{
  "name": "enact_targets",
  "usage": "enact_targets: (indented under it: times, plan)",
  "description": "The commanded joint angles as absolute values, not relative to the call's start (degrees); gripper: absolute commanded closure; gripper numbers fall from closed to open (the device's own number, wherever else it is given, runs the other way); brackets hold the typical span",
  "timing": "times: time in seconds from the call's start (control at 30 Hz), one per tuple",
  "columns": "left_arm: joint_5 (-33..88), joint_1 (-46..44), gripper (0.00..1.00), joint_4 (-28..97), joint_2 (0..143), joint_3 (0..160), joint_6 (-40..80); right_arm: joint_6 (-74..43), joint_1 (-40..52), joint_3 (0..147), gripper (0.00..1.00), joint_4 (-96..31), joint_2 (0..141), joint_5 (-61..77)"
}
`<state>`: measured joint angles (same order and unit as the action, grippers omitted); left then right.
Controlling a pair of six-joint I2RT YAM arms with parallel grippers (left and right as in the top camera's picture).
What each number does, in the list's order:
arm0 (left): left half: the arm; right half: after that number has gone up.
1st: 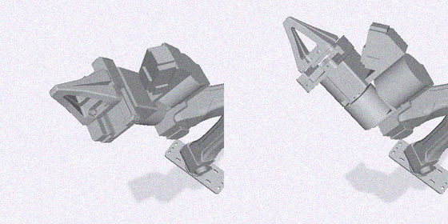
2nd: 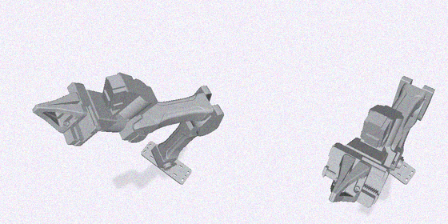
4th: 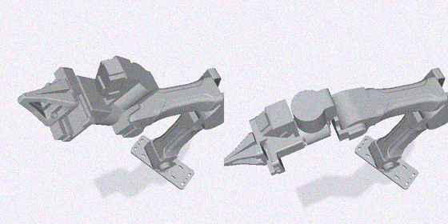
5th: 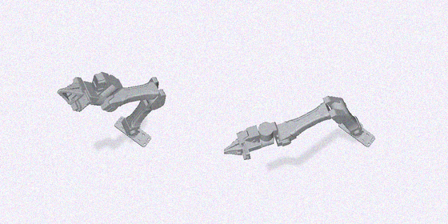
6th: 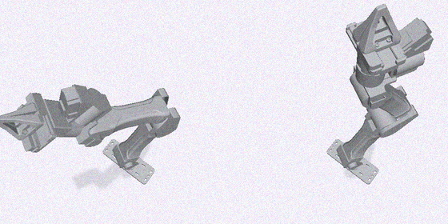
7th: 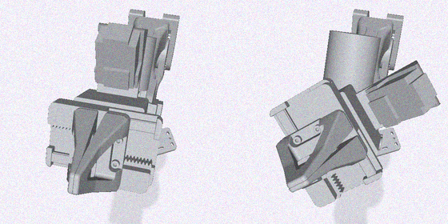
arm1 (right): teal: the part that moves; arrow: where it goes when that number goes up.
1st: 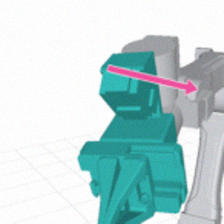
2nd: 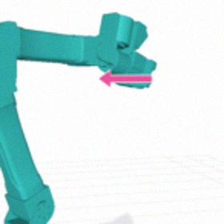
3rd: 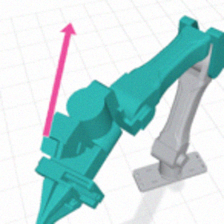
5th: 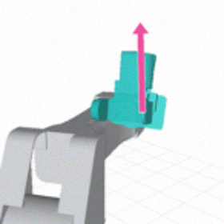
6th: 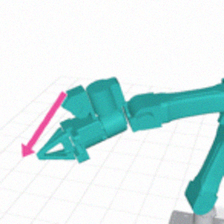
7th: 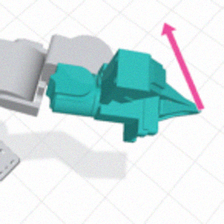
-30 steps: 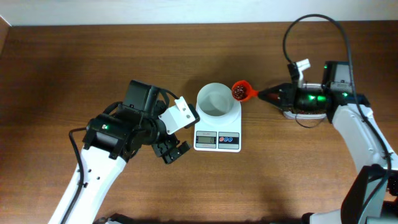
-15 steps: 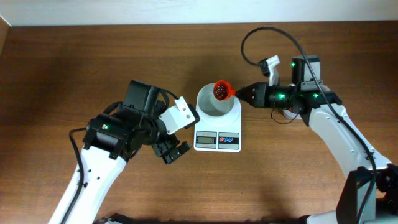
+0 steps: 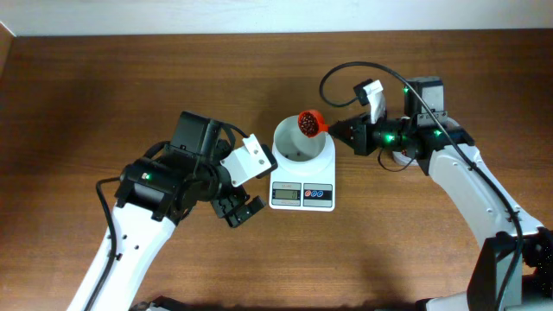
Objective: Scoop and weigh 50g on scale
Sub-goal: 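Lift the filled scoop and move it over the white bowl, then tilt the red scoop with the right gripper to pour beans into bowl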
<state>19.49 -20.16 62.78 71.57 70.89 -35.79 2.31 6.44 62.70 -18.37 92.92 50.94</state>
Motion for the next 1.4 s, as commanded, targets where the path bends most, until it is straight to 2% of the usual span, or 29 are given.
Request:
enact_targets:
  times: [0.0,0.2,0.6,0.7,0.77,0.8,0.9,0.97,1.03,1.1,1.17,1.23,1.3,1.37]
  plan:
    - [20.12,-20.08,0.01,62.67,70.59,71.37,-35.62,9.52,6.85,63.22,0.96,-18.17,93.12,50.48]
    - [20.12,-20.08,0.01,62.67,70.59,71.37,-35.62,16.75,6.85,63.22,0.96,-18.2,93.12,50.09]
    - [20.12,-20.08,0.01,62.67,70.59,71.37,-35.62,18.5,10.22,63.22,0.96,-18.0,93.12,40.38]
    - [20.12,-20.08,0.01,62.67,70.59,71.37,-35.62,19.79,10.24,63.22,0.96,-18.44,93.12,46.98]
    - [20.12,-20.08,0.01,62.67,70.59,71.37,-35.62,19.7,10.22,63.22,0.96,-18.44,93.12,43.2]
    - [20.12,-20.08,0.01,62.67,70.59,71.37,-35.62,19.81,10.22,63.22,0.96,-18.48,93.12,47.99]
    - [20.12,-20.08,0.01,62.67,70.59,71.37,-35.62,20.75,10.22,63.22,0.96,-18.68,93.12,41.98]
    - [20.12,-20.08,0.01,62.67,70.59,71.37,-35.62,22.09,10.24,63.22,0.96,-18.59,93.12,45.1]
    - [20.12,-20.08,0.01,62.67,70.59,71.37,-35.62,22.09,10.22,63.22,0.96,-18.65,93.12,40.97]
    - [20.12,-20.08,0.01,62.67,70.59,71.37,-35.62,24.56,10.28,63.22,0.96,-18.11,93.25,46.48]
    - [20.12,-20.08,0.01,62.67,70.59,71.37,-35.62,24.62,10.28,63.22,0.96,-18.63,93.27,41.8]
    - [20.12,-20.08,0.01,62.67,70.59,71.37,-35.62,26.98,10.28,63.22,0.96,-19.22,93.27,51.7]
    - [20.12,-20.08,0.01,62.67,70.59,71.37,-35.62,26.68,10.28,63.22,0.96,-18.61,93.27,45.65]
    - [20.12,-20.08,0.01,62.67,70.59,71.37,-35.62,27.44,10.35,63.22,0.96,-19.44,93.27,52.21]
